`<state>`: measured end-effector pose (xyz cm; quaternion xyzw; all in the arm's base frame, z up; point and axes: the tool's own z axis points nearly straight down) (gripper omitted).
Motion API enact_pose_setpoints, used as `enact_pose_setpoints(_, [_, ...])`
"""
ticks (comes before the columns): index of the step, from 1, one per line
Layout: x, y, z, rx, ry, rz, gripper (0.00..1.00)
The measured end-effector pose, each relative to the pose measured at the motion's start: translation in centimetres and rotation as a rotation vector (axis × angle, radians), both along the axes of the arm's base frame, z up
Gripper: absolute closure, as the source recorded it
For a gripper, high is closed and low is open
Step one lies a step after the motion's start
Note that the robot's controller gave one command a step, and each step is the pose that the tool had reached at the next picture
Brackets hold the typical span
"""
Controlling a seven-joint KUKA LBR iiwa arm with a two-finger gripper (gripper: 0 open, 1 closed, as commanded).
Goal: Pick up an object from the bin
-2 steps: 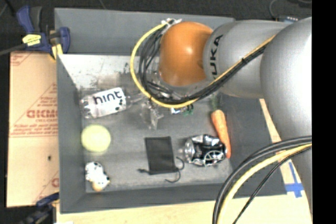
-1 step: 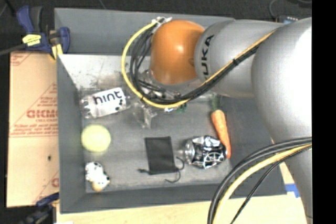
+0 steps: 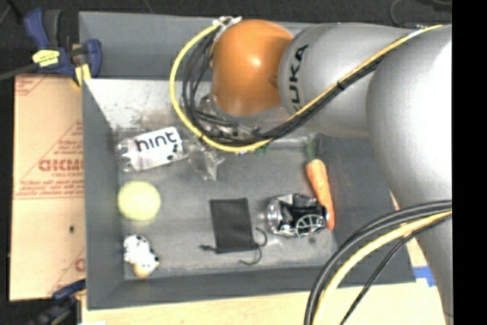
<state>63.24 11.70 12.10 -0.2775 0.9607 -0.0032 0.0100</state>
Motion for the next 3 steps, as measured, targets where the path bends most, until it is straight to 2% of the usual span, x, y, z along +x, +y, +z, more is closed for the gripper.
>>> enact_pose_setpoints(1, [0.3,2.1,0.4,-0.002,-0.004,0.138,1.00])
enact_pose_setpoints(2, [-0.1,2.9,0.2,0.000,-0.002,0.122,1.00])
enact_pose_setpoints(3, [-1.0,3.0,0.3,0.005,-0.004,-0.129,1.00])
